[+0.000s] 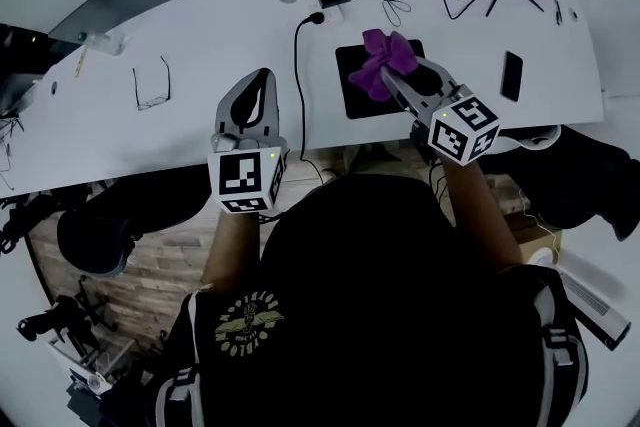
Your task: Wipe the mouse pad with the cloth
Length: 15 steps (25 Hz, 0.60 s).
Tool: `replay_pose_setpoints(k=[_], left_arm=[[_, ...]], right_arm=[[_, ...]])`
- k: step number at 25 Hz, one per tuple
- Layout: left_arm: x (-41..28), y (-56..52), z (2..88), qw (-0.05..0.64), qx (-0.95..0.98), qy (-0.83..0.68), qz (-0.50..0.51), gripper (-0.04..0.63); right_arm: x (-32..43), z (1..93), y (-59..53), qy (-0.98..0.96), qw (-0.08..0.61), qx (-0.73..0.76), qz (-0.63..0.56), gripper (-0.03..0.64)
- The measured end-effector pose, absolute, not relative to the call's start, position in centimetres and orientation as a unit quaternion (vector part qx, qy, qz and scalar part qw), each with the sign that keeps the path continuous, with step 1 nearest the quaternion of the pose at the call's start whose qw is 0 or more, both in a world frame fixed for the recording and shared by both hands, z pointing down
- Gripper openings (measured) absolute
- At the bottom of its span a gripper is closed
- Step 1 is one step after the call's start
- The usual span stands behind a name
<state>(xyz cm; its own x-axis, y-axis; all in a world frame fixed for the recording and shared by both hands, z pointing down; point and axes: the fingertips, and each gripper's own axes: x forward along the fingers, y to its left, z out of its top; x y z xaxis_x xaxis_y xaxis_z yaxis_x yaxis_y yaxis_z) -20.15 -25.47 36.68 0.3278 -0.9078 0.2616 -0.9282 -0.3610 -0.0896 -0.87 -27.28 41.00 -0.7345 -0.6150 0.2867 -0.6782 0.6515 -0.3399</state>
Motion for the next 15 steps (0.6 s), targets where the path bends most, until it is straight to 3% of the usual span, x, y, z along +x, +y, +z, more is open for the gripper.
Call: replay_pose_setpoints(k=[15], left_arm=[[-17.8, -31.1, 44.2, 0.091, 0.803, -0.562, 0.175, 0.003]], right_arm=[[-3.3, 52.9, -32.2, -0.903, 0.142, 0.294, 0.278, 0.109]])
